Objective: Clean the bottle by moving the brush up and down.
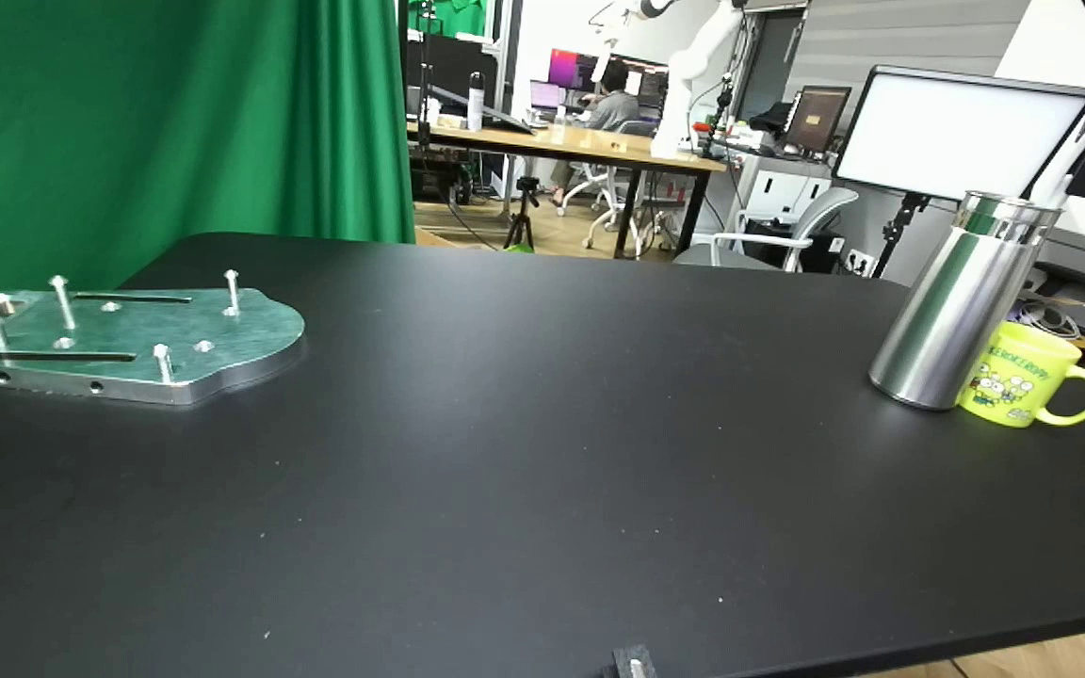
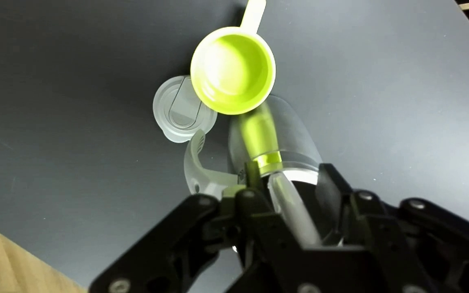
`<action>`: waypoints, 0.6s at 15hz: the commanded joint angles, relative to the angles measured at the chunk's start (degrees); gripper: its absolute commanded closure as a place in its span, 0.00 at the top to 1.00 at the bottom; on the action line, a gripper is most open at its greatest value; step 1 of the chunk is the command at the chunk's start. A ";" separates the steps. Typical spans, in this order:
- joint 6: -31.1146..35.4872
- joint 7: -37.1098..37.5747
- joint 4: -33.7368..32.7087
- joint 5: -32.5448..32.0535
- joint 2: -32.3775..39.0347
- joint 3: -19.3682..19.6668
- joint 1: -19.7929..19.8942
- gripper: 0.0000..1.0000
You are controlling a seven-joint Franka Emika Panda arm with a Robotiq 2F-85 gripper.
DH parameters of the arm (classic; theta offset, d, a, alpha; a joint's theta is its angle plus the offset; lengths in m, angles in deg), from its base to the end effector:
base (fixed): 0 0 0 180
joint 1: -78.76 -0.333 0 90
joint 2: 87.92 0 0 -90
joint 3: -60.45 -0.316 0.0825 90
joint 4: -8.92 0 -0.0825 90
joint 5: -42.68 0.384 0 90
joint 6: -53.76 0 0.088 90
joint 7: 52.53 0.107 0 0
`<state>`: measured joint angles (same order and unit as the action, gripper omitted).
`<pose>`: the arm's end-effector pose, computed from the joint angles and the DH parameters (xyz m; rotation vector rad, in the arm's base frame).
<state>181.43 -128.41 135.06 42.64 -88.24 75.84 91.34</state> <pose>0.4696 -0.2495 0.3874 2.8480 1.2660 0.0320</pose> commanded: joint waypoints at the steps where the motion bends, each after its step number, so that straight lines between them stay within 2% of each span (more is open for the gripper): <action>1: 0.37 0.61 0.11 -0.04 -0.25 -0.63 0.39 0.11; 2: -0.07 0.57 -0.06 0.06 -0.34 -0.72 0.33 0.05; 4: -0.64 1.02 -0.37 -0.25 -0.74 -0.95 0.22 0.00; 5: -1.12 1.43 -0.66 -0.62 -1.10 -1.11 0.12 0.03; 9: -3.48 2.38 -1.85 -1.68 -3.41 -1.82 -0.36 0.04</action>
<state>180.82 -128.22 134.54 42.44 -89.07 74.78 91.16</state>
